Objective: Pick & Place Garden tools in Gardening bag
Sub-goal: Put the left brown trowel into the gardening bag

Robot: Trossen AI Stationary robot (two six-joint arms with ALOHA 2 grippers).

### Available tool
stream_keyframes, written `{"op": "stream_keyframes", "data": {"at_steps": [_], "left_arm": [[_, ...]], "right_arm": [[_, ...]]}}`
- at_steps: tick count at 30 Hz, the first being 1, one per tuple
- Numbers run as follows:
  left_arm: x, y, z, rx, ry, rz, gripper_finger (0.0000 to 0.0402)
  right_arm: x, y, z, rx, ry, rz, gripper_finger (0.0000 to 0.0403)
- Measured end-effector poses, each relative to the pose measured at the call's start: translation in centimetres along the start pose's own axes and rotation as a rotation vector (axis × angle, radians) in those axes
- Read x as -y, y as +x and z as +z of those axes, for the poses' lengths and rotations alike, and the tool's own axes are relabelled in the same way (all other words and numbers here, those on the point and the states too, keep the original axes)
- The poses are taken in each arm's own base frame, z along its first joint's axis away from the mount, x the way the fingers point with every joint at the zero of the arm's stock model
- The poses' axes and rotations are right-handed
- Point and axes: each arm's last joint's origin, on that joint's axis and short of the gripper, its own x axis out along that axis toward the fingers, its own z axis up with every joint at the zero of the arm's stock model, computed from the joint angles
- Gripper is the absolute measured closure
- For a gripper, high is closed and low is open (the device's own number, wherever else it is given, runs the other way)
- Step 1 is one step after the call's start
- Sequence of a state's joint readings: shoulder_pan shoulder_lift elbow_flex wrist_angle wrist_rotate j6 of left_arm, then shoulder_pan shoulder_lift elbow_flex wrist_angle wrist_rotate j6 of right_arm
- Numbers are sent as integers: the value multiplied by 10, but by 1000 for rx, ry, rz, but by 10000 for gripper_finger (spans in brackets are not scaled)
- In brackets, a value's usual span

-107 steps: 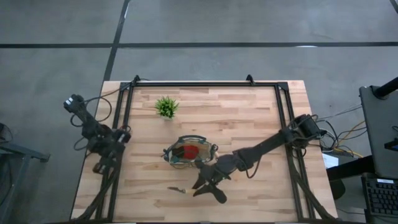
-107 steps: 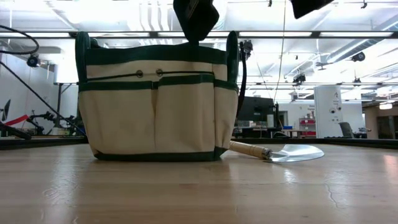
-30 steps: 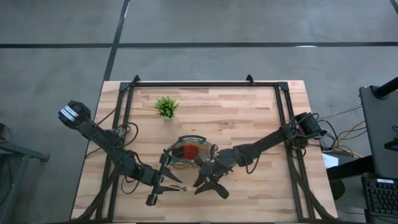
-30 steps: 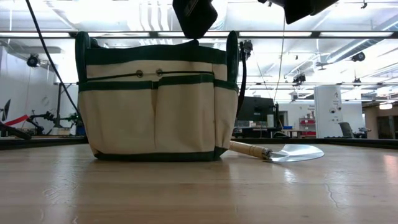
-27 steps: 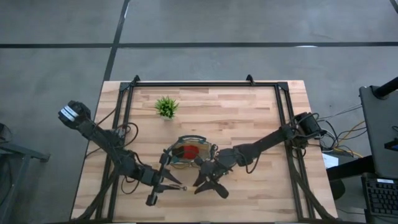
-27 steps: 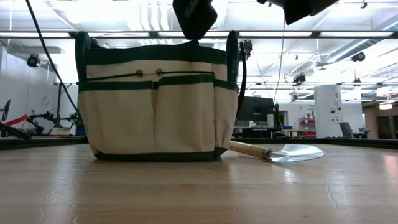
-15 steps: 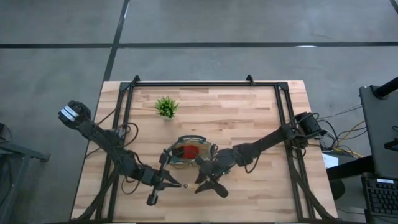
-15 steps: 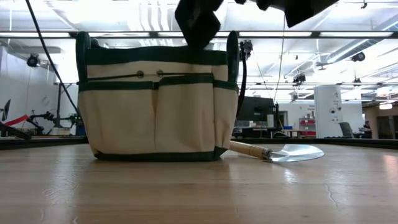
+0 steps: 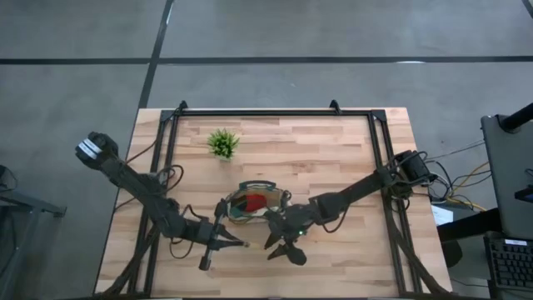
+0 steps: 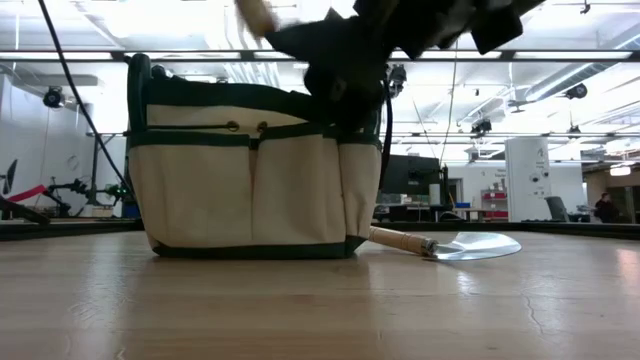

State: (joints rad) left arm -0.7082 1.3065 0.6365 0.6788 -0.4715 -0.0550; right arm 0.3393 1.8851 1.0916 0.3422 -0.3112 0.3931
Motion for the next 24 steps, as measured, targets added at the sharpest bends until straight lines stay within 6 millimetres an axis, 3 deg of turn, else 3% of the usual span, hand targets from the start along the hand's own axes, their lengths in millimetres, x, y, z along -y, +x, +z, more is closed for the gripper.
{"op": "stream_keyframes", "data": {"at_steps": [4,11,18,24], "left_arm": [[-1,-3,-6,-113,-32,13,398],[-8,-4,-11,-201,24,235,398],[-8,-3,-4,-268,79,314,398],[-8,-2,8,-323,122,370,398]], "right_arm": [[3,-1,-6,-85,31,-36,236],[3,-4,-10,-170,61,-71,238],[0,-9,-8,-201,119,-72,243],[-15,-22,1,-237,139,-29,241]]}}
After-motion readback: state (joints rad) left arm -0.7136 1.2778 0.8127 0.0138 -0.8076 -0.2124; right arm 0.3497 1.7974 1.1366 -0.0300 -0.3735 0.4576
